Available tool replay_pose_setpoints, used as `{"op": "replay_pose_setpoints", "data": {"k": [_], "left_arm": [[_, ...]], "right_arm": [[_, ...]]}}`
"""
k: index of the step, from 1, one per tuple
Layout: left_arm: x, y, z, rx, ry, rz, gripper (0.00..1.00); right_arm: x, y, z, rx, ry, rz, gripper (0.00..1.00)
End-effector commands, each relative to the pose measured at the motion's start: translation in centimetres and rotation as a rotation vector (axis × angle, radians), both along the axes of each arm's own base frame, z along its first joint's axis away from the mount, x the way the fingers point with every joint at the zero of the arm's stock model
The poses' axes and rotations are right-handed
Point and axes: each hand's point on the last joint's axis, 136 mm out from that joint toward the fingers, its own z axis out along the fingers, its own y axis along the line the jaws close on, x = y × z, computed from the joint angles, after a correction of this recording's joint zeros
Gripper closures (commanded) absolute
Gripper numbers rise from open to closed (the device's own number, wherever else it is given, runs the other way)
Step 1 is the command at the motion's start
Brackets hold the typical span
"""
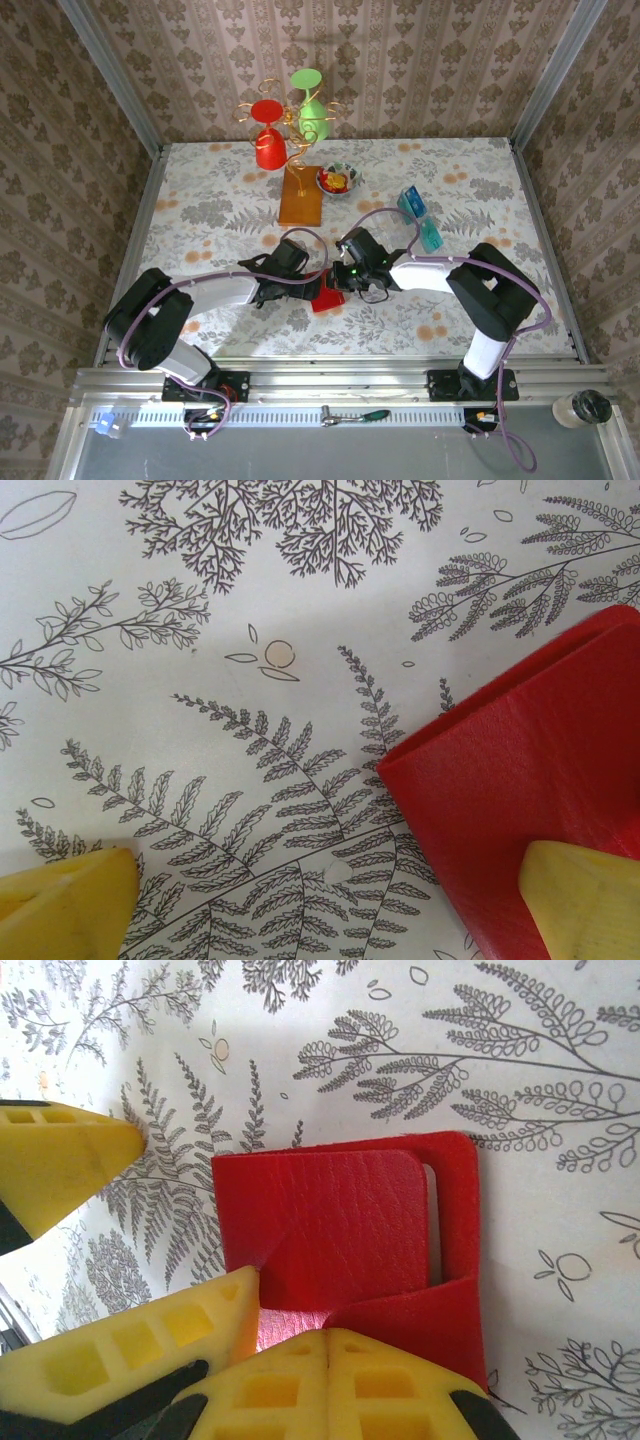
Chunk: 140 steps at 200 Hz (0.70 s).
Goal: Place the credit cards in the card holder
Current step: Close the button on the card holder.
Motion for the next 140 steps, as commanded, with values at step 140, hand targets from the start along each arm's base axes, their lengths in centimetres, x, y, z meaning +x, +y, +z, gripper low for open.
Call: {"op": "replay_pose_setpoints", "data": {"k": [140], "left_arm": [[-0.5, 0.0, -0.8, 0.032, 0.031, -0.020, 0.00]], "right_arm": [[-2.0, -2.7, -2.9, -0.006, 0.132, -0.097, 0.83]]}}
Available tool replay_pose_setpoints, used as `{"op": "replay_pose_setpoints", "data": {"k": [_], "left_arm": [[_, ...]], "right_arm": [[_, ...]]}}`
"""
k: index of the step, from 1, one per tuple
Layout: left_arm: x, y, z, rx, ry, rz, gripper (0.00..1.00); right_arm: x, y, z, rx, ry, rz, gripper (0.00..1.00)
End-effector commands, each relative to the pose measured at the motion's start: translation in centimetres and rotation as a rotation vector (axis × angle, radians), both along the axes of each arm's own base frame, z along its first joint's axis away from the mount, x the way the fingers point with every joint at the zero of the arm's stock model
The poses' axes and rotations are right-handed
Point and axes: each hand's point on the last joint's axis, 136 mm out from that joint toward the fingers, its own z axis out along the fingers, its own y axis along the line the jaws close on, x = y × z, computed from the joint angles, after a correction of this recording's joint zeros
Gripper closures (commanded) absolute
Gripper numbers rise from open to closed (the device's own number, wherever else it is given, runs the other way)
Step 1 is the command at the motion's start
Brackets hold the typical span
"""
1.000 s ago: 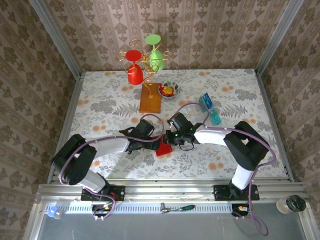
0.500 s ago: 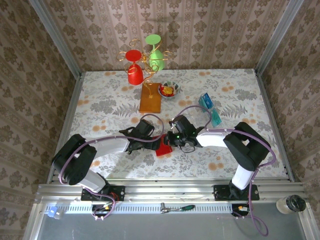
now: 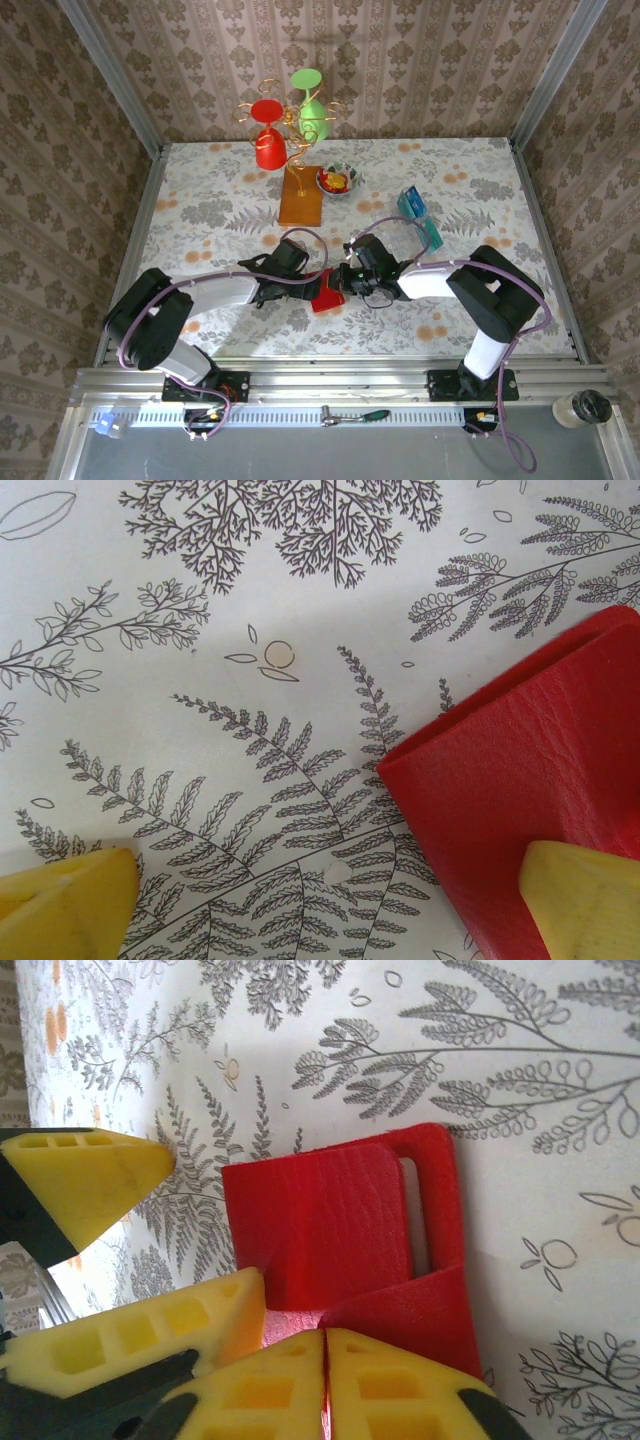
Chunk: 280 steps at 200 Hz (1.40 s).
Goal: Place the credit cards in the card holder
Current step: Close the button on the card holder, then reset both arms
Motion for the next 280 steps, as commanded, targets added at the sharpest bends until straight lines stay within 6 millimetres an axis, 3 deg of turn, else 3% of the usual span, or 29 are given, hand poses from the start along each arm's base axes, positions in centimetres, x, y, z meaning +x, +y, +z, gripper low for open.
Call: {"op": "replay_pose_setpoints", "data": {"k": [1, 28, 52, 102, 140, 167, 177, 204, 239, 280], "left_arm": [[-0.4, 0.1, -0.8, 0.034, 0.031, -0.019, 0.00], [1.8, 0.5, 1.3, 0.008, -0.003, 0.001, 0.00], [4.0, 1.1, 3.9, -0.033, -0.039, 0.031, 0.00], [6.1, 3.5, 10.7, -0.098, -0.192, 0.088, 0.00], [6.0, 7.8, 14.3, -0.104, -0.351, 0.194, 0.00], [5.7, 11.1, 15.6, -0.098, -0.419, 0.275, 0.00], [5.9, 13.2, 15.9, -0.083, -0.437, 0.336, 0.00], [6.3, 16.9, 16.7, -0.042, -0.478, 0.443, 0.00], [6.9, 20.8, 17.4, 0.008, -0.579, 0.542, 0.00], [7.7, 23.9, 17.6, 0.058, -0.659, 0.615, 0.00]], "right_arm": [[-2.0, -2.1, -2.6, -0.121, 0.132, -0.007, 0.82], [-1.0, -1.8, 1.1, -0.118, 0.068, 0.009, 0.62], [-0.3, -2.8, 4.2, -0.122, 0.013, -0.008, 0.48], [0.1, -8.0, 9.0, -0.144, -0.111, -0.121, 0.22], [0.7, -16.3, 11.4, -0.287, -0.235, -0.364, 0.00], [1.6, -24.0, 13.4, -0.441, -0.325, -0.646, 0.00], [1.8, -26.8, 14.2, -0.499, -0.356, -0.764, 0.00], [2.5, -32.6, 16.0, -0.582, -0.424, -1.008, 0.00], [3.3, -38.1, 15.0, -0.642, -0.366, -1.198, 0.00], [3.5, -43.2, 13.0, -0.918, -0.271, -1.303, 0.00]]}}
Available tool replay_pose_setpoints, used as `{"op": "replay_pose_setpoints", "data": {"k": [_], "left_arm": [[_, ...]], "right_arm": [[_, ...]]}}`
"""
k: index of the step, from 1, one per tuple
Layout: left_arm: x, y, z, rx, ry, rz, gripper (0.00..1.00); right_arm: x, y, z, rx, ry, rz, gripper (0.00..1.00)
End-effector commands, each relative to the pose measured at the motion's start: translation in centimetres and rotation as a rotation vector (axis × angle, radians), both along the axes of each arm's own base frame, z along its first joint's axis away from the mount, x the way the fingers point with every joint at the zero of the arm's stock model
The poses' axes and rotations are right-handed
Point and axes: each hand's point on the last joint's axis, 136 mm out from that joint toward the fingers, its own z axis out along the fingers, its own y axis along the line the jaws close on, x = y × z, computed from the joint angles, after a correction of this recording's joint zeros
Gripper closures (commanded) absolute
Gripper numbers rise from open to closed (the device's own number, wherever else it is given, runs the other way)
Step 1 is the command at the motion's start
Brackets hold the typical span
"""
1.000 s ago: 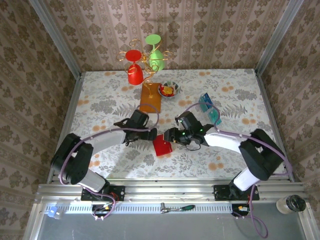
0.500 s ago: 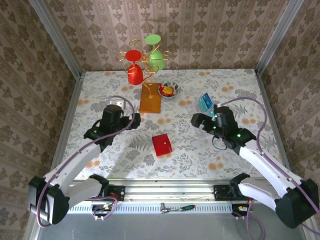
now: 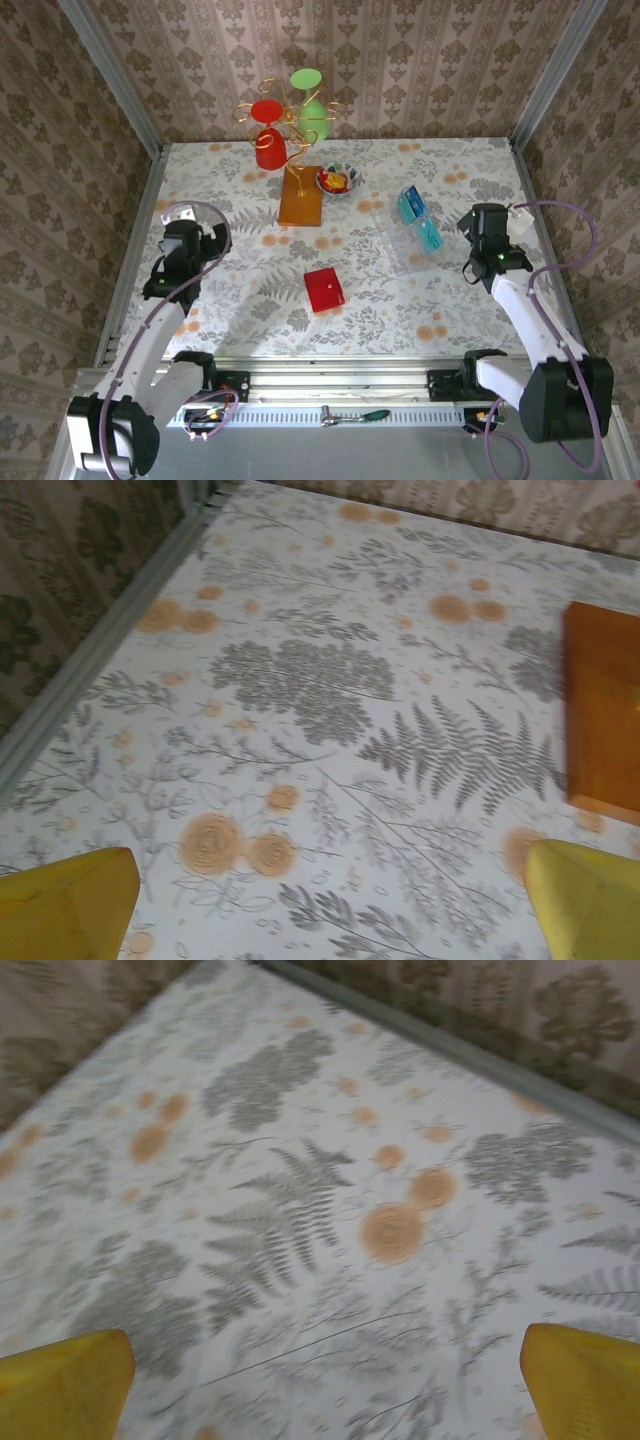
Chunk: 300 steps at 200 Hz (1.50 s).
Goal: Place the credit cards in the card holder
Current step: Reset both arms
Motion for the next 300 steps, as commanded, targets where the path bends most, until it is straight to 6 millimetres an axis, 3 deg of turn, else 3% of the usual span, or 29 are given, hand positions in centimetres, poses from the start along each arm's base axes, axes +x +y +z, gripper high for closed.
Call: {"op": "replay_pose_setpoints", "data": {"k": [1, 36, 66, 77, 116, 155, 200, 246, 281, 300], "left_arm": [[0.9, 1.7, 1.6, 0.070, -0.079, 0.044, 0.00], [2.0, 3.5, 0.9, 0.171, -0.029, 0.059, 0.00], [2.7, 4.7, -0.2, 0.192, -0.001, 0.074, 0.00], [2.9, 5.2, -0.7, 0.194, 0.001, 0.083, 0.00], [4.0, 5.6, -2.5, 0.203, 0.030, 0.061, 0.00], [5.4, 5.1, -2.9, 0.197, -0.011, 0.024, 0.00], [6.4, 4.0, -4.7, 0.149, -0.039, -0.018, 0.00], [7.1, 2.1, -6.2, 0.198, -0.049, -0.083, 0.00], [7.3, 1.0, -6.7, 0.237, -0.069, -0.123, 0.00], [7.3, 0.9, -6.9, 0.245, -0.076, -0.130, 0.00]], "right_arm": [[-0.1, -3.6, 0.4, -0.142, 0.056, -0.147, 0.00], [1.5, -4.7, -1.8, -0.175, 0.145, -0.144, 0.00], [3.9, -3.4, -3.1, -0.155, 0.121, -0.016, 0.00], [4.7, -2.8, -4.4, -0.152, 0.136, 0.044, 0.00], [6.0, -1.9, -6.5, -0.195, 0.132, 0.153, 0.00], [7.9, -0.4, -5.8, -0.232, 0.040, 0.267, 0.00], [8.9, 2.2, -5.3, -0.227, -0.033, 0.433, 0.00], [8.3, 5.1, -4.4, -0.263, -0.165, 0.594, 0.00], [8.1, 7.2, -5.0, -0.300, -0.211, 0.698, 0.00], [7.9, 6.9, -5.6, -0.330, -0.256, 0.664, 0.00]]}}
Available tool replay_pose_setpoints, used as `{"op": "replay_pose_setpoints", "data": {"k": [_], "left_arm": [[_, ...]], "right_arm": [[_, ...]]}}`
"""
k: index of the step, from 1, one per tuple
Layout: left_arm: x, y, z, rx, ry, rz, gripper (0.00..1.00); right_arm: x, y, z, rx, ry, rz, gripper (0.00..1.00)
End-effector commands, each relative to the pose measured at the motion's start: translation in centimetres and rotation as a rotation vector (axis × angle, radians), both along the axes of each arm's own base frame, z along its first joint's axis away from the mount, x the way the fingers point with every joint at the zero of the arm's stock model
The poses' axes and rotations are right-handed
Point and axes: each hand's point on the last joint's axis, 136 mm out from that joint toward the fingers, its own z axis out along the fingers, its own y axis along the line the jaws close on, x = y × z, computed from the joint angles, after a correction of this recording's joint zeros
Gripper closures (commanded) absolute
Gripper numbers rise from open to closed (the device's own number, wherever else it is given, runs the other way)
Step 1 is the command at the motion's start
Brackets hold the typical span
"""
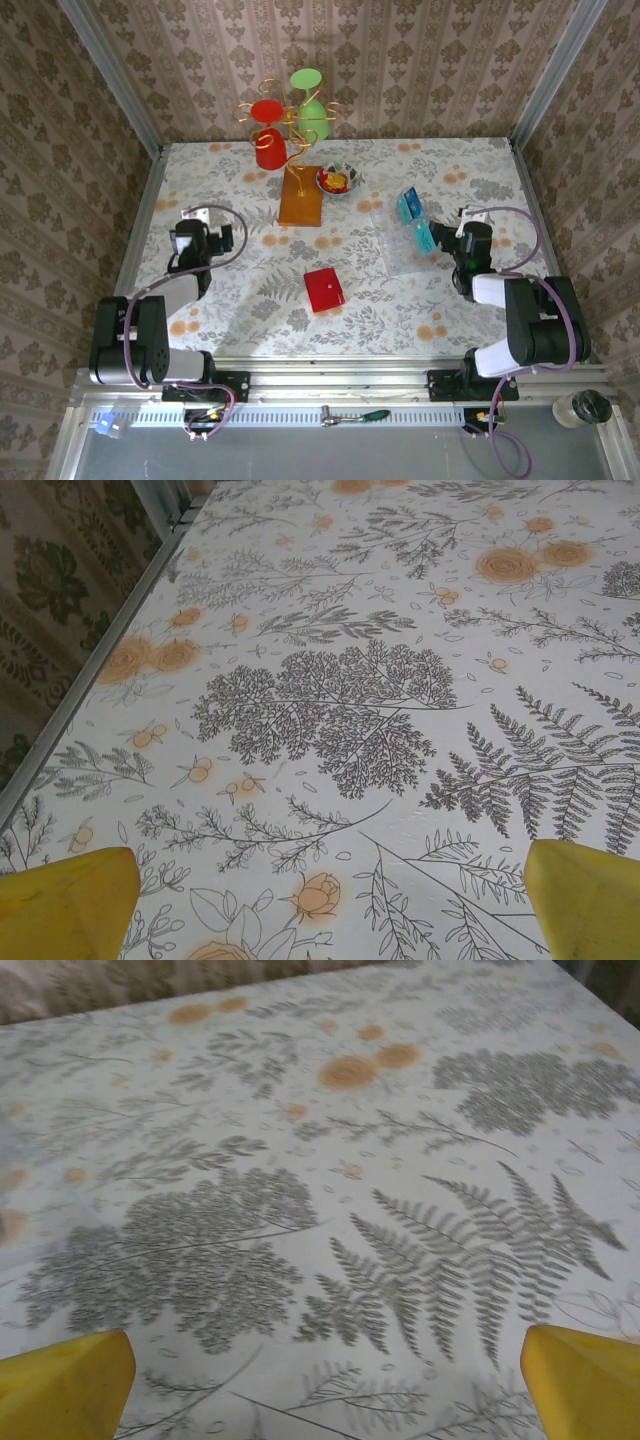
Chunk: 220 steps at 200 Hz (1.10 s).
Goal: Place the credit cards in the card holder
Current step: Reset both arms
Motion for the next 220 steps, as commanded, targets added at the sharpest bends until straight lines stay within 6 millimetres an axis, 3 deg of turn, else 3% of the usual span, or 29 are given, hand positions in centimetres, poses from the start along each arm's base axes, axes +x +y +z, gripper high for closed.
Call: {"op": "replay_pose_setpoints", "data": {"k": [1, 68, 99, 139, 220], "left_arm": [[0.5, -0.3, 0.8, 0.033, -0.056, -0.025, 0.00], [1.7, -1.9, 0.6, 0.008, -0.051, -0.120, 0.00], [1.8, -1.5, 1.0, 0.022, -0.118, -0.121, 0.00], [1.2, -1.8, -0.6, 0.048, -0.194, -0.127, 0.00], [1.9, -1.0, -1.1, -0.008, -0.131, -0.121, 0.00]], "right_arm": [[0.4, 0.7, 1.2, -0.033, -0.116, 0.038, 0.00], [0.9, 0.9, 0.8, -0.040, -0.064, 0.043, 0.00], [1.0, 1.0, 0.8, -0.042, -0.060, 0.046, 0.00], [1.1, 1.1, 0.8, -0.041, -0.055, 0.054, 0.00], [1.1, 0.9, 0.8, -0.088, -0.043, 0.000, 0.00]]}}
